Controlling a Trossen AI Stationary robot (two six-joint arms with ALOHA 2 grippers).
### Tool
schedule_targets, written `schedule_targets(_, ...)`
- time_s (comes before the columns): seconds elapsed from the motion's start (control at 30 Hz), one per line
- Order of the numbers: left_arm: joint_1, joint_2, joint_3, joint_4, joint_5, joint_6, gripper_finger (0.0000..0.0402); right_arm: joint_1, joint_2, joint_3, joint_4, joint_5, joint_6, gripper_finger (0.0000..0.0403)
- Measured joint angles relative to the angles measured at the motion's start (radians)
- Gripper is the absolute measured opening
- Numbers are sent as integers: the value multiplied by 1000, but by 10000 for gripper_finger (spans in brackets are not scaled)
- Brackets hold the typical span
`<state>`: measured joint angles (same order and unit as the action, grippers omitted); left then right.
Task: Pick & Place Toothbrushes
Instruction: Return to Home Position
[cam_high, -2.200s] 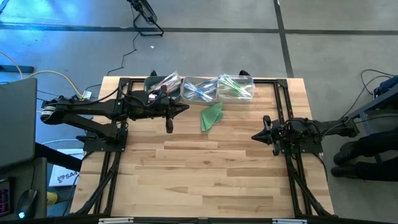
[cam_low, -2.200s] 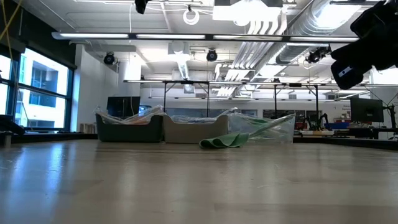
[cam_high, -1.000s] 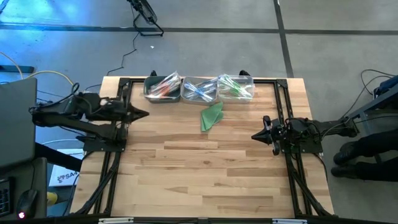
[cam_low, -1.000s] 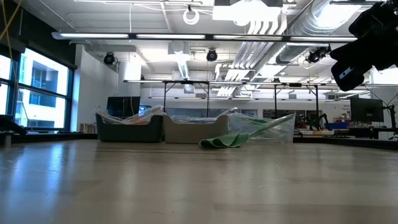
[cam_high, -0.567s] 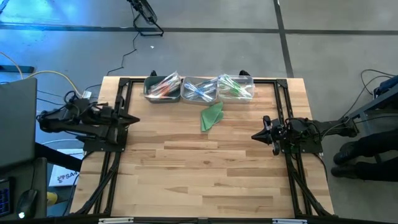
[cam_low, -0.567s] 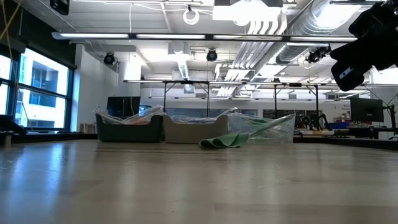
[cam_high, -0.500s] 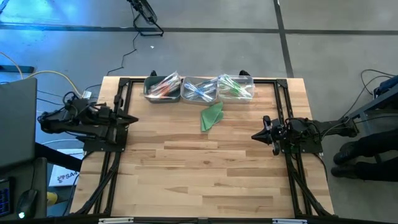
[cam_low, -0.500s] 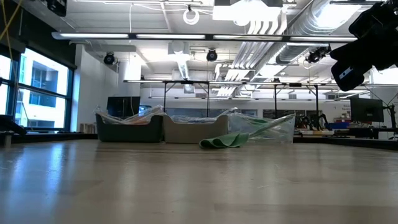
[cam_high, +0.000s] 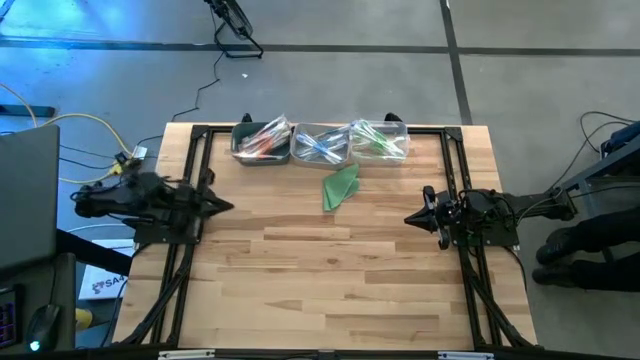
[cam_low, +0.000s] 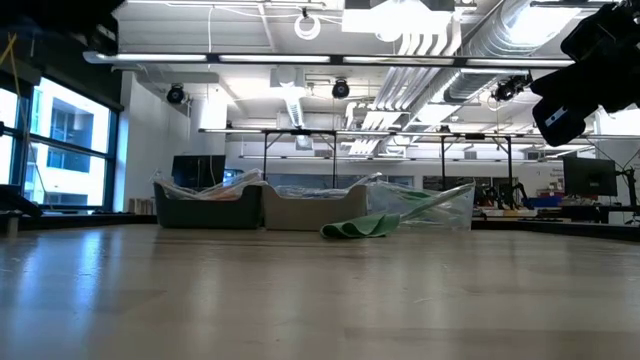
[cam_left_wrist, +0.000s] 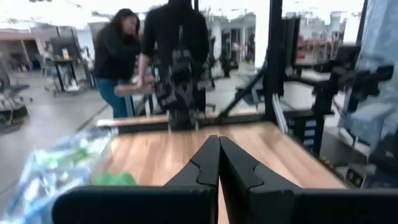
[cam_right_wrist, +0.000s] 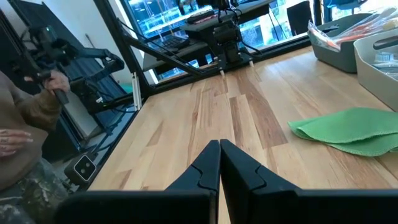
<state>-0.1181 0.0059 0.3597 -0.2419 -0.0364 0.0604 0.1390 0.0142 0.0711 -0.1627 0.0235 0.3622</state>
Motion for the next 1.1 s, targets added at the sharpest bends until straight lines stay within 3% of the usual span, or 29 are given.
schedule_targets(0.47, 0, 0, -307, 216, 48, -76, 0, 0, 0, 0, 3, 0, 0, 3)
schedule_targets(1.1, 0, 21, -326, 209, 42, -92, 0, 0, 0, 0, 4, 0, 0, 3)
